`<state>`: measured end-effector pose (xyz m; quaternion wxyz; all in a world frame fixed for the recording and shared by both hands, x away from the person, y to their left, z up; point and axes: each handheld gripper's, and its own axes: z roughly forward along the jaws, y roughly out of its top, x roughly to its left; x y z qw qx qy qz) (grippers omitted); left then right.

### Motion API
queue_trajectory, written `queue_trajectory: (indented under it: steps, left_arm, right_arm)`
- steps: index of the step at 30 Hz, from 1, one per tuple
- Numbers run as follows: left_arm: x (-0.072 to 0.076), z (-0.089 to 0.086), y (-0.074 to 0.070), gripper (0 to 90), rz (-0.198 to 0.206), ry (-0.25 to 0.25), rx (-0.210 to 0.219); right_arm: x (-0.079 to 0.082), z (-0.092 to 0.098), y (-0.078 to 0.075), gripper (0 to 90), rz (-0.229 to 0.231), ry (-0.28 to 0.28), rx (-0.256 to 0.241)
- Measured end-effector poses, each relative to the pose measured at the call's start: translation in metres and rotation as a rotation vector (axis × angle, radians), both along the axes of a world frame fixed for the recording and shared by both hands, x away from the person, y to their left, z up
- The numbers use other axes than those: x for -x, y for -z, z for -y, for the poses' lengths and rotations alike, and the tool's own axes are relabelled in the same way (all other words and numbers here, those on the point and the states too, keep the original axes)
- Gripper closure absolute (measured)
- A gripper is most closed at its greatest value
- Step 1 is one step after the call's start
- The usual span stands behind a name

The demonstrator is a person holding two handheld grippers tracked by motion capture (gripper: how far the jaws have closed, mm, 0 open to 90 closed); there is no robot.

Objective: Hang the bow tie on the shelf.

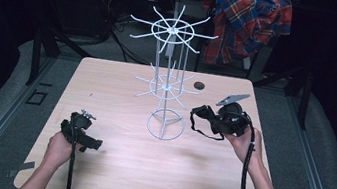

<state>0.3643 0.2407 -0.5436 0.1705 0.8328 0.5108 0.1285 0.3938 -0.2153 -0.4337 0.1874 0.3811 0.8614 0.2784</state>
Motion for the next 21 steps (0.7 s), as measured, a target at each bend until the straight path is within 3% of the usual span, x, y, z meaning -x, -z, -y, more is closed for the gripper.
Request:
queue_trajectory:
  steps: [21]
  left_arm:
    - [0.000,-0.001,0.001,0.0,-0.004,0.000,0.004]
  right_arm:
    - [-0.005,-0.016,-0.029,74.3,0.069,-0.023,0.005]
